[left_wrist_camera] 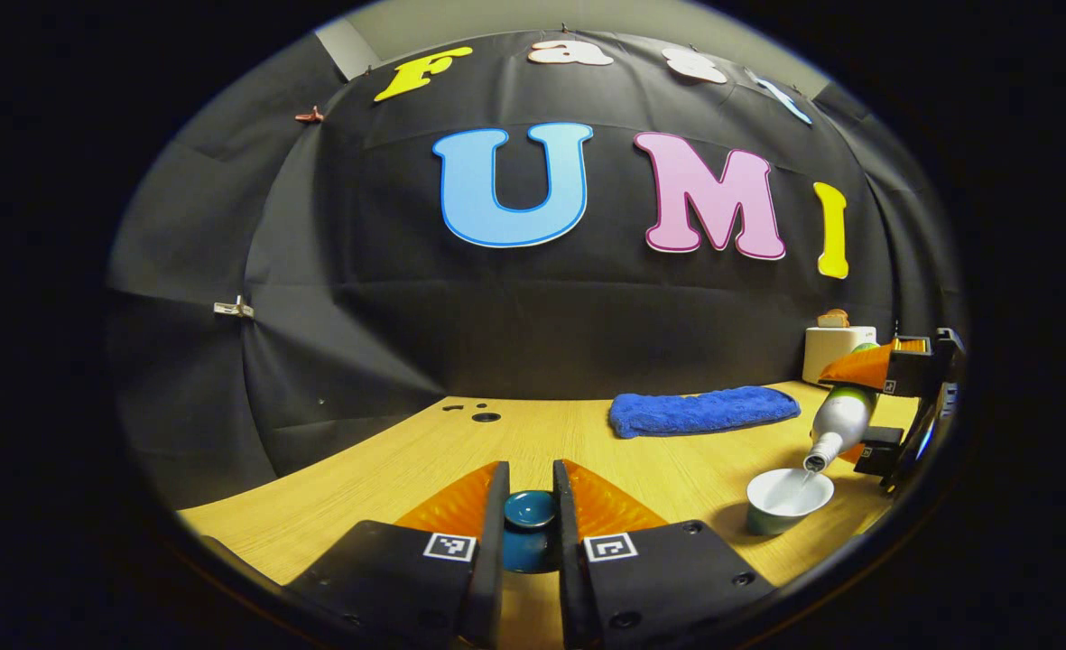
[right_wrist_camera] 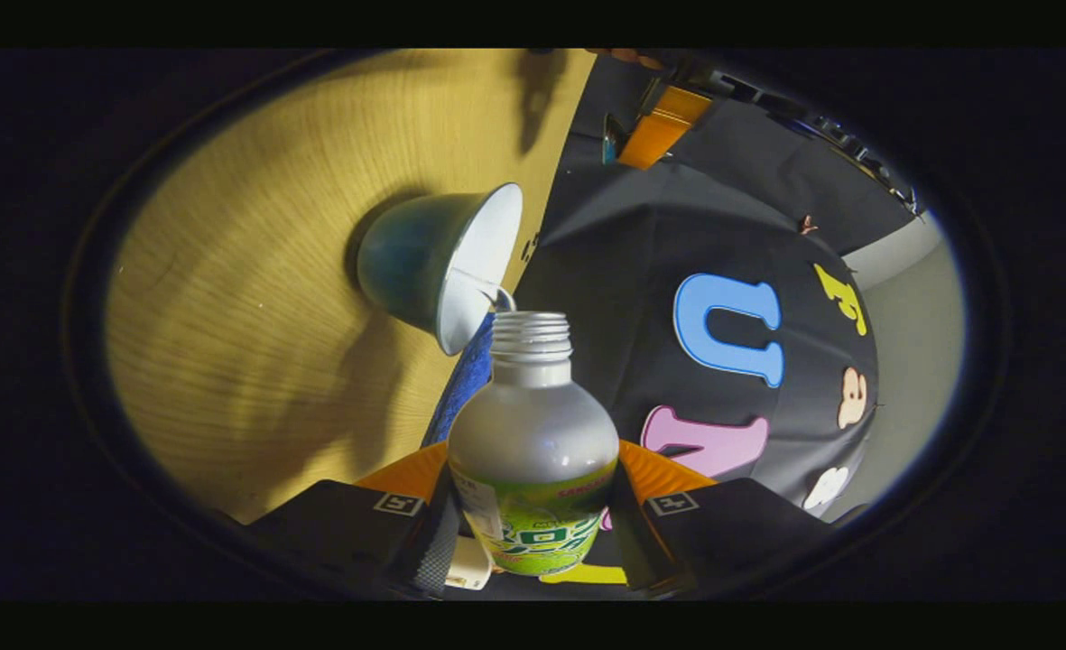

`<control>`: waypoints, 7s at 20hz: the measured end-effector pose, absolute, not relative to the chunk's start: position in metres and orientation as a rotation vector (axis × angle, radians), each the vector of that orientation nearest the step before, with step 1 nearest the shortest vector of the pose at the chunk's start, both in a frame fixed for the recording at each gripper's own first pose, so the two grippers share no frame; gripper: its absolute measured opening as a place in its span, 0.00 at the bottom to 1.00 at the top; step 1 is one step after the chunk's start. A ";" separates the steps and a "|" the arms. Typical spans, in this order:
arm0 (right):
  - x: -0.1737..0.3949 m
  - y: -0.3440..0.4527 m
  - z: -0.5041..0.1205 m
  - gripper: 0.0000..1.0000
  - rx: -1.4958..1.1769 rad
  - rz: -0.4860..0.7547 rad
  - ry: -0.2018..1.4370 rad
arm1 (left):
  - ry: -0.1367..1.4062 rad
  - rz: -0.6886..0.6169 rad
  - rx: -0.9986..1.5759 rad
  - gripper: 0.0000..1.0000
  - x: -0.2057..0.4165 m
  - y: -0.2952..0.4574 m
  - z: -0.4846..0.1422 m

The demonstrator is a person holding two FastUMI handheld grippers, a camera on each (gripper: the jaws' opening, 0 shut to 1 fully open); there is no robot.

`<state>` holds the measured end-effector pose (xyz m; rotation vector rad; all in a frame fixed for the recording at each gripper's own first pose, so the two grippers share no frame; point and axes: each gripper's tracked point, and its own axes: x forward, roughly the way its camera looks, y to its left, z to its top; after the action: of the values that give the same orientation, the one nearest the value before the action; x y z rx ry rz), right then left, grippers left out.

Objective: Open the teacup lid with one hand, grasp the water bottle and pour water into the teacup with the other hand; after pouring, place the water bottle on the coaster and then close the teacup lid.

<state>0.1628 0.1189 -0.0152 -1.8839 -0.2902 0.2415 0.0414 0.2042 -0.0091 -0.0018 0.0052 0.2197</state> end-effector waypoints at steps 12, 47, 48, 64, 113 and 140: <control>0.163 0.130 -0.004 0.74 -1.960 0.246 -0.370 | 0.005 0.220 -0.002 0.29 0.042 0.205 -0.009; 0.171 0.151 0.037 0.74 -2.151 0.217 -0.583 | 0.005 0.218 -0.002 0.29 0.042 0.205 -0.009; 0.170 0.152 0.037 0.74 -2.158 0.217 -0.593 | 0.005 0.218 -0.002 0.29 0.042 0.205 -0.009; 0.169 0.161 0.046 0.74 -2.198 0.194 -0.647 | 0.005 0.190 -0.003 0.29 0.043 0.200 -0.010; 0.174 0.104 0.095 0.74 -1.783 0.006 -0.408 | 0.005 0.198 -0.003 0.30 0.043 0.201 -0.009; 0.176 -0.011 0.045 0.75 -0.048 0.172 -0.037 | 0.005 0.205 -0.003 0.29 0.042 0.201 -0.009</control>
<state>0.1760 -0.0112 0.0452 -0.0485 -0.0374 0.1724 0.0424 0.2006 -0.0090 -0.0029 0.0051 0.2049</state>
